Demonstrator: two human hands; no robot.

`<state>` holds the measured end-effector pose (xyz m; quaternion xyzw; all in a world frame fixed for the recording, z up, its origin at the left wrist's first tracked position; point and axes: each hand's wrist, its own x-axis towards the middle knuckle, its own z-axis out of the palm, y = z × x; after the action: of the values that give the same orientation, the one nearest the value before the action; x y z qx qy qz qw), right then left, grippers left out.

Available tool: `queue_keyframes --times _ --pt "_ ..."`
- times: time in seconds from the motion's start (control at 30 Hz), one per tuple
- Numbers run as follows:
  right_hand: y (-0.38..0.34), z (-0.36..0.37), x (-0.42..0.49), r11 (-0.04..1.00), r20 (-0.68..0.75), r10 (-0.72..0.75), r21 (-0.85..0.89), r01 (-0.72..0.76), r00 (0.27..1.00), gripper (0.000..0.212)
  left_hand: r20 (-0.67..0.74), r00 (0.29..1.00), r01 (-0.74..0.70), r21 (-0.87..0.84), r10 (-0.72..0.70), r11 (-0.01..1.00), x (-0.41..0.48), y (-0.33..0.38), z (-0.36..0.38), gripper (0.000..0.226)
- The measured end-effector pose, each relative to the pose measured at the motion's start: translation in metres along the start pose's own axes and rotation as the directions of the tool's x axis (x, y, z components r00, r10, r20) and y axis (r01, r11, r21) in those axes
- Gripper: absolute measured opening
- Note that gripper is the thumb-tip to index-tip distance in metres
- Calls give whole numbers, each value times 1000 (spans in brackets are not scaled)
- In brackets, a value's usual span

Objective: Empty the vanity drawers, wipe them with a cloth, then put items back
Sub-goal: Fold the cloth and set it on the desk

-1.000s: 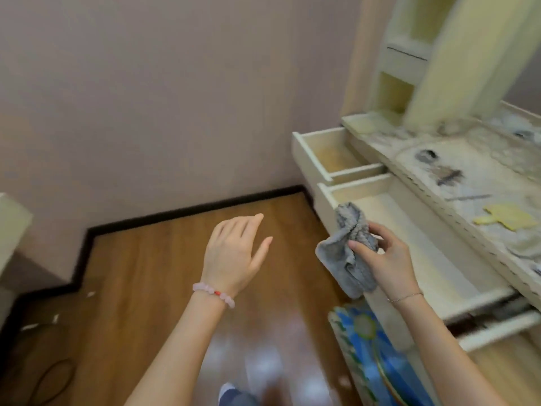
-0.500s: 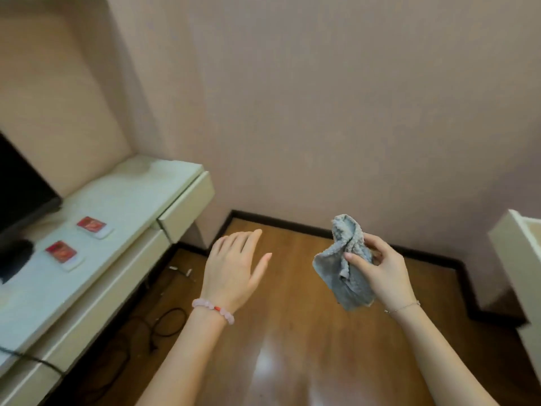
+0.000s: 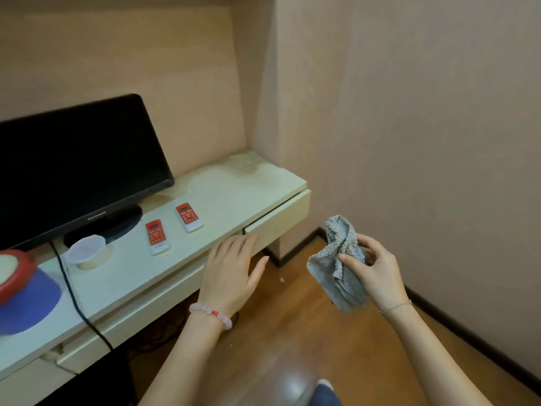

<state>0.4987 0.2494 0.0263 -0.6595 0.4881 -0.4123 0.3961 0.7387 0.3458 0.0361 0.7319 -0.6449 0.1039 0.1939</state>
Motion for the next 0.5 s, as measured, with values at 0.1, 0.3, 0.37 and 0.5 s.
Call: queue_keyframes --times 0.1,0.3,0.37,0.5 --pt "11 12 61 1000 89 -11 0 11 996 40 -1 997 83 10 -83 996 38 -4 20 55" --pt "24 35 171 999 247 -38 17 34 968 39 -29 968 251 38 -250 967 109 -16 55 44" --pt "25 47 201 999 285 -36 21 31 958 39 -22 953 302 40 -301 953 125 -25 64 44" --pt "24 78 253 999 345 -46 33 37 938 38 -1 925 381 43 -381 924 149 -49 82 44"
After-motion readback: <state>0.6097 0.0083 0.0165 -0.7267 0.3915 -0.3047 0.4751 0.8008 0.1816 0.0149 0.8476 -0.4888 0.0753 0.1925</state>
